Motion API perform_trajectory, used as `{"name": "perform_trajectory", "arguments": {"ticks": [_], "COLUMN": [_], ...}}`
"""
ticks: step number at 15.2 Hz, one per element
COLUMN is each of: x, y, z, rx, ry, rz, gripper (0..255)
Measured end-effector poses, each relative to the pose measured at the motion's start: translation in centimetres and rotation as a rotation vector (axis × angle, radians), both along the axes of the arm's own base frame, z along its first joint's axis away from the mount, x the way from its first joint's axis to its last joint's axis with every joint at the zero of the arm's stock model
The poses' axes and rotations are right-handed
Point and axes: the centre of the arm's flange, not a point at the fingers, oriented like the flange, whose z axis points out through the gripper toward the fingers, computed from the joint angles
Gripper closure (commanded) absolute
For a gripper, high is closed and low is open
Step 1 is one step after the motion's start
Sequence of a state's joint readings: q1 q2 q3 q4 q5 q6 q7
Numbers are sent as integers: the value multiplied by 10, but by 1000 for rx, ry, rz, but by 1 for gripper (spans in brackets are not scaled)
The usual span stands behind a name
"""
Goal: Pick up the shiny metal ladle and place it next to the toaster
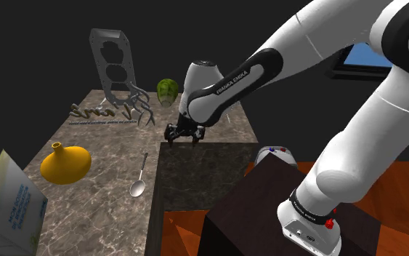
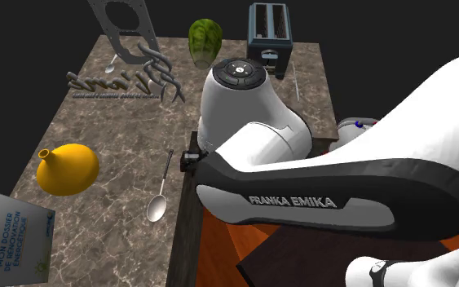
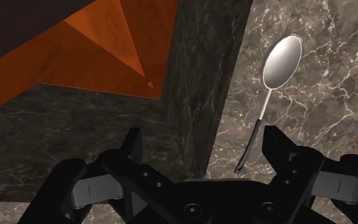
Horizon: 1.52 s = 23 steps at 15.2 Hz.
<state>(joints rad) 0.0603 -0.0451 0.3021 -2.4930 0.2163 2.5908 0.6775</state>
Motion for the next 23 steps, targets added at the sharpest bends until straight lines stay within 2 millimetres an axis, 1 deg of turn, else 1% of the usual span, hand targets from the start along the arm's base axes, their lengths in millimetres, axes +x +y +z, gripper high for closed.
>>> {"name": "perform_trajectory", "arguments": {"ticks": [3, 5, 6, 9, 10, 11, 12, 13, 15, 17, 18, 20, 23], "x": [16, 29, 36, 55, 60, 70, 74, 83, 97, 112, 119, 126, 129], "y": [19, 32, 37, 53, 62, 68, 75, 79, 94, 107, 110, 117, 122], "z": [-30, -46, -58, -86, -94, -101, -110, -122, -138, -159, -168, -180, -198], "rx": [11, 18, 22, 33, 37, 40, 44, 48, 54, 61, 64, 67, 68], "ry": [2, 2, 2, 4, 4, 5, 5, 5, 7, 7, 8, 8, 8], "rz": [-32, -53, -64, -96, -106, -117, -128, -139, -160, -181, -192, -204, -207], "gripper": [0, 0, 0, 0, 0, 0, 0, 0, 0, 0, 0, 0, 0]}}
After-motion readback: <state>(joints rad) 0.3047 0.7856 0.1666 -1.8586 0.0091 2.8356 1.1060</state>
